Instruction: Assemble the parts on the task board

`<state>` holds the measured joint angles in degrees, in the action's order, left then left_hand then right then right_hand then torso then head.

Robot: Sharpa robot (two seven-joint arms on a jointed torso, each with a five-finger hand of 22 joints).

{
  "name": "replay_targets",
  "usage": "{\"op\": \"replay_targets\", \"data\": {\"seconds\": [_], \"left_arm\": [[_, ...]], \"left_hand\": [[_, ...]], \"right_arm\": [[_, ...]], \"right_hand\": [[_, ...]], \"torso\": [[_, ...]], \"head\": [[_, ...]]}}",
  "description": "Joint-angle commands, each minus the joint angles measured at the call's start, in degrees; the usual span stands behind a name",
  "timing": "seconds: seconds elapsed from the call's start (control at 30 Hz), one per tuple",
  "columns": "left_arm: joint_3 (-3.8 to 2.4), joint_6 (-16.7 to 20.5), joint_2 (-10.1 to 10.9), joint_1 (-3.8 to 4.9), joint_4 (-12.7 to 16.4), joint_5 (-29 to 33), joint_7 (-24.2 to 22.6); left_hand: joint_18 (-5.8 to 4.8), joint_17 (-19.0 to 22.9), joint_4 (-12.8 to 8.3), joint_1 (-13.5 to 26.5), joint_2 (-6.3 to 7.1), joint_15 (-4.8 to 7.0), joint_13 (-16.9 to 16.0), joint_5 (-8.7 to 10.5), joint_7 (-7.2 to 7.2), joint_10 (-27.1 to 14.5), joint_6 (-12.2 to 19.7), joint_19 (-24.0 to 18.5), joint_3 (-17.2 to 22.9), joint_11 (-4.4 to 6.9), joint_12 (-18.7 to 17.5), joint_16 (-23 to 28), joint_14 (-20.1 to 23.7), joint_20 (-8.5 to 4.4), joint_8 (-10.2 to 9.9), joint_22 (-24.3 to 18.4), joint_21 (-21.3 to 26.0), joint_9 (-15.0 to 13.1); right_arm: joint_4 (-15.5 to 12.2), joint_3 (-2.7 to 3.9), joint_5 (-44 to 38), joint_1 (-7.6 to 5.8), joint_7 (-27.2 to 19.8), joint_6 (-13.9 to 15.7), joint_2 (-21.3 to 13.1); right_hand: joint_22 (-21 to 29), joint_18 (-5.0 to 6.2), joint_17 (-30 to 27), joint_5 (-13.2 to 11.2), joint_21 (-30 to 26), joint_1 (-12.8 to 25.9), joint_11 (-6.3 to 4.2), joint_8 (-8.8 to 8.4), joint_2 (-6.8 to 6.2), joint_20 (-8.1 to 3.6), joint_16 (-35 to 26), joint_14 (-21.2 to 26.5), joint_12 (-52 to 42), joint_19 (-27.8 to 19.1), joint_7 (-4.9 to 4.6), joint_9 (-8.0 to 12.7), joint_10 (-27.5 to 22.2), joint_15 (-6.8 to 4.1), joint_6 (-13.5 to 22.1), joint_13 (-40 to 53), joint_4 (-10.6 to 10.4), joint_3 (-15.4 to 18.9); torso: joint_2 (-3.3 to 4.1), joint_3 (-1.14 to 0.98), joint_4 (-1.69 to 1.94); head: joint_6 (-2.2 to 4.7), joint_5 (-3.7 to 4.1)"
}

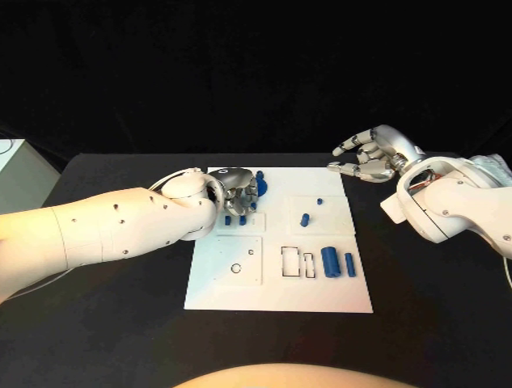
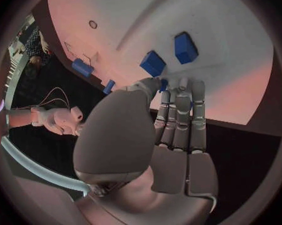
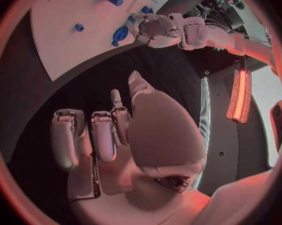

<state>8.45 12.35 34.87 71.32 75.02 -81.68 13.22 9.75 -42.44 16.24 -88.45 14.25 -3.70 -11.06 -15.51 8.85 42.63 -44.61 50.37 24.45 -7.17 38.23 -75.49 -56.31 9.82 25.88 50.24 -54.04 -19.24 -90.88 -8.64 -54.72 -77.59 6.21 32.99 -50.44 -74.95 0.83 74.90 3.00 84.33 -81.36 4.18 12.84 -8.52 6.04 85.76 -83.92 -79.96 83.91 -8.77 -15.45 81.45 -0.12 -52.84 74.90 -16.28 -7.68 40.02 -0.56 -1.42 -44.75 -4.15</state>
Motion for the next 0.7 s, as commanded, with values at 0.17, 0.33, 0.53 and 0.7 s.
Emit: {"op": "replay_targets", "data": {"seconds": [0.17,0.33,0.53,0.7], "left_arm": [[-0.05,-1.28,-0.56,0.06,-0.25,1.04,-0.51],[-0.05,-1.13,-0.70,0.07,-0.32,1.46,-1.07],[-0.05,-1.04,-0.85,0.08,-0.39,1.84,-1.64],[-0.06,-1.15,-0.84,0.09,-0.43,1.90,-1.55]], "left_hand": [[0.79,-0.29,-0.20,-0.56,-0.32,0.22,0.81,-0.15,-0.21,1.44,-1.27,0.27,0.83,0.17,-1.02,-1.17,-1.15,-0.24,-0.50,0.37,-0.65,0.44],[0.82,-0.26,-0.44,-0.99,-0.49,0.58,1.59,-0.11,-0.37,2.42,-1.99,0.35,1.43,0.61,-2.03,-1.90,-1.82,-0.56,-0.80,0.76,-1.07,0.81],[0.72,-0.35,-0.93,-1.61,-0.81,1.28,2.88,-0.05,-0.89,4.29,-3.50,0.73,2.47,1.29,-3.90,-2.88,-2.78,-1.15,-1.17,1.83,-2.11,1.12],[0.19,-2.13,-1.74,-1.83,-1.22,1.72,4.00,0.01,-1.11,7.61,-5.49,2.79,3.39,1.82,-5.69,-4.55,-5.48,-1.68,-1.56,4.53,-4.72,1.12]], "right_arm": [[-0.08,0.00,-0.28,0.04,-0.49,-0.44,0.04],[-0.11,0.00,-0.33,0.03,-0.44,-0.48,0.04],[-0.11,0.00,-0.39,0.03,-0.38,-0.54,0.05],[-0.08,0.00,-0.41,0.03,-0.37,-0.57,0.07]], "right_hand": [[-10.94,0.68,6.71,0.28,-0.13,0.39,-0.23,0.27,0.20,-0.45,-0.11,-3.94,0.09,3.25,0.03,0.07,0.00,-0.25,0.30,6.23,0.05,-0.21],[-10.94,0.68,6.71,0.28,-0.13,0.39,-0.23,0.27,0.20,-0.45,-0.11,-3.94,0.09,3.25,0.03,0.07,0.00,-0.25,0.30,6.23,0.05,-0.21],[-10.94,0.68,6.71,0.28,-0.13,0.39,-0.23,0.27,0.20,-0.45,-0.11,-3.94,0.09,3.25,0.03,0.07,0.00,-0.25,0.30,6.23,0.05,-0.21],[-10.98,0.66,6.75,0.28,-0.08,0.38,-0.25,0.34,0.23,-0.46,-0.10,-3.96,-0.04,3.29,0.05,0.06,0.12,-0.26,0.27,6.34,0.07,-0.25]], "torso": [[0.03,0.01,-0.07],[0.00,-0.01,0.01],[-0.03,0.00,0.02],[-0.04,-0.03,0.01]], "head": [[-0.13,0.08],[-0.12,0.23],[-0.19,0.26],[-0.27,0.28]]}}
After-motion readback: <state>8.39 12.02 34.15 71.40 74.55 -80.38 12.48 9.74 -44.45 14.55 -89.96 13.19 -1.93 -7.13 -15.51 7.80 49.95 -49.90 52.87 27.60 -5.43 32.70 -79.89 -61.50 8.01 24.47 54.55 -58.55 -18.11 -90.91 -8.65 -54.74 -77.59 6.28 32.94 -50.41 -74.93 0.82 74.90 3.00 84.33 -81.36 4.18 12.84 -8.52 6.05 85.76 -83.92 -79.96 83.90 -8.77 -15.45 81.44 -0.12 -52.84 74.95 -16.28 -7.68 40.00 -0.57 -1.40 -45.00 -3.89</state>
